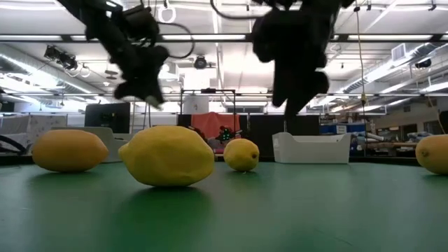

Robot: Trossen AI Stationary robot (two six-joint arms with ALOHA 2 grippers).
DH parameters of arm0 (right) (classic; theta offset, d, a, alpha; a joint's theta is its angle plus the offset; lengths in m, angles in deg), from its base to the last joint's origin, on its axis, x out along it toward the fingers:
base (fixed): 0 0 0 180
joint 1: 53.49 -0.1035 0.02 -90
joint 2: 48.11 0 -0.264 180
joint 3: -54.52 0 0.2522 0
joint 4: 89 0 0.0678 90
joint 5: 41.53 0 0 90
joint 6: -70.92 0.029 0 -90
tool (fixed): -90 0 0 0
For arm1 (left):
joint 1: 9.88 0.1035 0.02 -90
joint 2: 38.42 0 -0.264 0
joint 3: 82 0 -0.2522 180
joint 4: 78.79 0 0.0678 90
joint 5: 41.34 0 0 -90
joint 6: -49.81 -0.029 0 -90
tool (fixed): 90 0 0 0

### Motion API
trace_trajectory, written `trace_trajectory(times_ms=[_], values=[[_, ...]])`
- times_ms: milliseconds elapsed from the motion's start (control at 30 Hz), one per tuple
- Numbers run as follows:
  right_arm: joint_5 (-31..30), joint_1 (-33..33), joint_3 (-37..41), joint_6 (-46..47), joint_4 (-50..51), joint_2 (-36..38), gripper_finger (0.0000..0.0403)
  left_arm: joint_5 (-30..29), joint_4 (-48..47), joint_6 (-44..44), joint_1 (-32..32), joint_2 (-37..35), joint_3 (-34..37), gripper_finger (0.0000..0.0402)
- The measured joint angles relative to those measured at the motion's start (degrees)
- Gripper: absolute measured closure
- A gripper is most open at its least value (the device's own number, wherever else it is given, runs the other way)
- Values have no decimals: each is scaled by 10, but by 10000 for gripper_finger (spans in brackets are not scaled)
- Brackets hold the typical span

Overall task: Sort produce into baskets
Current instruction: Put the garlic into the gray bin

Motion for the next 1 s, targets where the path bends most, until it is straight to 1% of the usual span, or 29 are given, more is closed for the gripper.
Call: trace_trajectory(times_ms=[67,133,333,433,500,633,767,1000], values=[[6,23,16,-19,-30,0,118,-47,-60,-9,25,-23,0,280],[12,46,25,-45,-50,0,118,-82,-98,-12,49,-47,1,280],[54,111,25,-143,-120,1,118,-128,-188,-6,127,-106,1,280],[99,142,25,-178,-174,1,118,-176,-233,48,159,-121,1,280],[135,160,25,-193,-207,1,118,-206,-258,67,173,-128,1,280],[180,190,25,-191,-266,1,118,-227,-281,81,189,-128,1,275],[180,211,25,-191,-273,1,118,-239,-281,83,201,-118,1,250],[177,237,25,-195,-264,1,118,-238,-279,78,231,-77,1,171]])
